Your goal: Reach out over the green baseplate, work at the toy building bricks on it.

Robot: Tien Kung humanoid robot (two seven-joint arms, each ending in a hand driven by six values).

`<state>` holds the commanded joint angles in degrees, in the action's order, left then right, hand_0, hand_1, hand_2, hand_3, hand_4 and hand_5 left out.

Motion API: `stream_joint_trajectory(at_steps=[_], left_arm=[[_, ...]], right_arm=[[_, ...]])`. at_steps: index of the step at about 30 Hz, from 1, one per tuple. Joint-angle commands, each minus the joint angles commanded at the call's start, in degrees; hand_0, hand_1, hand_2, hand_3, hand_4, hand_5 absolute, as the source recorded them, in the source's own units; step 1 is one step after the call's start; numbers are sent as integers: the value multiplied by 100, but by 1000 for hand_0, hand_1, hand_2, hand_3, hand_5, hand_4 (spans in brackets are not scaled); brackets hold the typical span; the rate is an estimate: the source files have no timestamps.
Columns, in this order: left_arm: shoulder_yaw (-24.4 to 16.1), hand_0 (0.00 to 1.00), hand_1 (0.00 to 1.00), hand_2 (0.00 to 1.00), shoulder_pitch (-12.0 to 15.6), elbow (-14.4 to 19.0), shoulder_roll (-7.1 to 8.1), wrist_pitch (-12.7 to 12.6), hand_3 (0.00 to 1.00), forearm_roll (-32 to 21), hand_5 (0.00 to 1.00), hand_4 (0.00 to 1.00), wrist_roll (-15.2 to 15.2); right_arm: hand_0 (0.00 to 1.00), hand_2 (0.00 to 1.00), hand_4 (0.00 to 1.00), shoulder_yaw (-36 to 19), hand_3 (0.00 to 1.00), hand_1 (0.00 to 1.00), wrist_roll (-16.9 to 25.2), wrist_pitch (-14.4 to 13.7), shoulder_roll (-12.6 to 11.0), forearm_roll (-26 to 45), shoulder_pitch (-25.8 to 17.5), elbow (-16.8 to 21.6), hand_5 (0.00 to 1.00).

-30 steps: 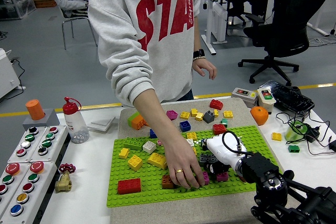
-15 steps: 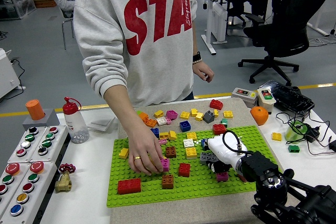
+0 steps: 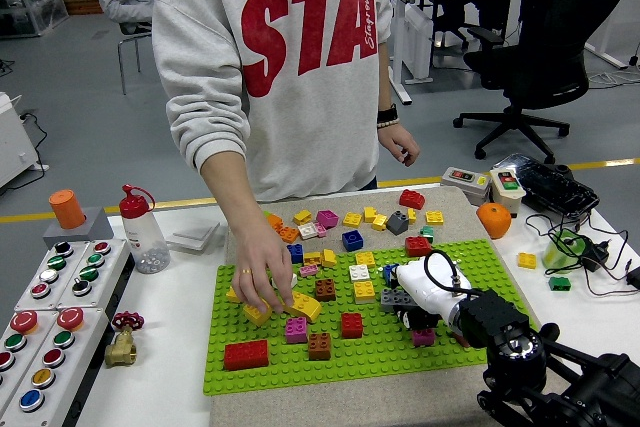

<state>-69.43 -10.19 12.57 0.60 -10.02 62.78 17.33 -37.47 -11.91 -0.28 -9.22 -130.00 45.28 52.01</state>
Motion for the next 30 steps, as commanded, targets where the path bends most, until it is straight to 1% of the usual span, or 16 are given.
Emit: stream_joint_trajectory(at_steps=[13,19,21,25,26,30], left_arm=[[-2,664,618,614,-4,1,2,1,484,5,998,377,2],[-6,664,618,614,-7,1,1,2,484,12,998,376,6],[-7,664,618,614,-6,1,2,2,484,14,998,377,6],[-10,664,618,614,-5,1,2,2,484,17,998,377,6],[-11,663,618,612,-4,1,2,1,484,18,998,376,6],[-15,663,618,612,-7,1,5,-1,484,22,998,376,8]], right_arm=[[610,635,579,27,666,650,2,123,16,0,7,-76,374],[606,635,571,46,666,648,1,132,31,0,13,-118,385],[603,621,569,52,665,636,1,128,33,0,14,-123,386],[603,621,569,75,665,636,19,14,25,0,11,-104,386],[518,554,540,82,584,548,29,-27,23,0,11,-99,377],[518,554,540,113,584,548,107,-237,28,50,11,-102,377]])
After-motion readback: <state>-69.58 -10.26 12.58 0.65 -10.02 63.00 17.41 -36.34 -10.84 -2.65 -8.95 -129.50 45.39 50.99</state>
